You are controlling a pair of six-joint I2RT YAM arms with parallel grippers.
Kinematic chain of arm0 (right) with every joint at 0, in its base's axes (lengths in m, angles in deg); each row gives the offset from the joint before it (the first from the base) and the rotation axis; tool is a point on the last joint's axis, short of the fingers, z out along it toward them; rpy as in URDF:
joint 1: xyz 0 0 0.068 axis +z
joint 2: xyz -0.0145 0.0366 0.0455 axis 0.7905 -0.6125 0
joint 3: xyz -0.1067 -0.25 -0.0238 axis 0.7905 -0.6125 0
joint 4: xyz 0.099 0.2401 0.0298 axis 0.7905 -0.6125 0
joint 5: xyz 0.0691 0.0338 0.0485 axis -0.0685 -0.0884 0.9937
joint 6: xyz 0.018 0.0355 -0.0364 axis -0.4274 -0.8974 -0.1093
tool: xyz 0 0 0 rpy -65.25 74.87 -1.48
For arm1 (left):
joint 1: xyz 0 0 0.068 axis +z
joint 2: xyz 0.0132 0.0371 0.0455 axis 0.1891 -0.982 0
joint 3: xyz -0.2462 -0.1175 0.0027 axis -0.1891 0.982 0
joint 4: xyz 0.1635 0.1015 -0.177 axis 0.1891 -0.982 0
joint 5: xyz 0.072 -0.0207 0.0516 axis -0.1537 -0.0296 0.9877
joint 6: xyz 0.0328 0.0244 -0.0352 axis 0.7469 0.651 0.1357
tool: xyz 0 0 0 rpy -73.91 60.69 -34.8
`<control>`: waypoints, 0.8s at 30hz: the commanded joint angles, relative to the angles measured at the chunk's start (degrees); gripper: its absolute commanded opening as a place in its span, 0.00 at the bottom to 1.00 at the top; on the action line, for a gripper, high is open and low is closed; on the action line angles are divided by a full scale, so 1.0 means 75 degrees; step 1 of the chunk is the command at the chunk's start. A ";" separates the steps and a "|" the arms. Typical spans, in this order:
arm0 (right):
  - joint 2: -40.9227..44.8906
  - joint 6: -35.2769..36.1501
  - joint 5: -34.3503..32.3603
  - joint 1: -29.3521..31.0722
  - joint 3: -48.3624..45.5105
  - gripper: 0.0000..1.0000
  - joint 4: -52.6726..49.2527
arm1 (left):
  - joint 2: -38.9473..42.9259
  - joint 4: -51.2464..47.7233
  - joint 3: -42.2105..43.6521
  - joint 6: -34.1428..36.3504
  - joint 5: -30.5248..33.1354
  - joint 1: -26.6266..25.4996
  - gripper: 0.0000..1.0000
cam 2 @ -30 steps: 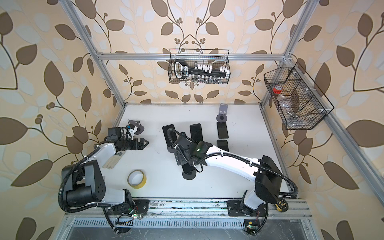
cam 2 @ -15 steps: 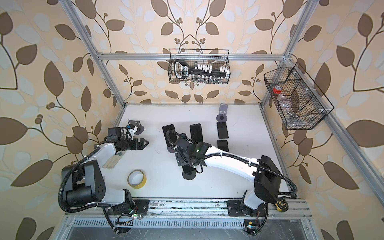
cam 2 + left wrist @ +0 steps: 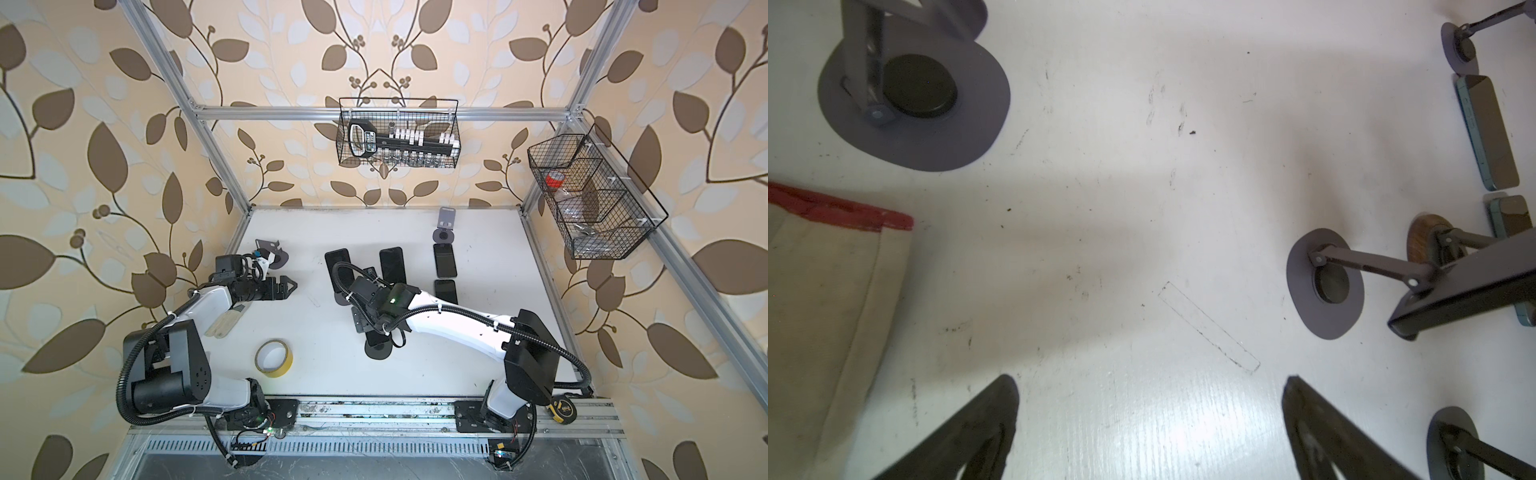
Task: Remove the phone from the phone stand
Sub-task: 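Lift the pink-cased phone up off its gray stand with the right gripper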
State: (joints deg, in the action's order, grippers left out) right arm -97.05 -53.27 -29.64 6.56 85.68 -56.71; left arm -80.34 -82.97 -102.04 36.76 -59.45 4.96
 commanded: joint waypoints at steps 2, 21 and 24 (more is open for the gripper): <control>0.0123 -0.0561 -0.0277 0.0049 0.0250 0.87 -0.0316 | 0.0221 0.0031 0.0013 0.0093 -0.0114 0.0091 0.99; -0.0370 -0.0780 -0.0873 0.0354 0.0721 0.82 -0.0640 | 0.0220 0.0049 0.0014 0.0093 -0.0110 0.0089 0.99; -0.0406 -0.0785 -0.0867 0.0354 0.0704 0.80 -0.0649 | 0.0220 0.0049 0.0014 0.0093 -0.0110 0.0090 0.99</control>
State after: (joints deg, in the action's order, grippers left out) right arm -98.98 -57.86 -34.45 8.85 89.54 -59.84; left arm -80.34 -82.97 -102.04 36.76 -59.45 4.96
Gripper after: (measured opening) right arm 0.804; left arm 0.990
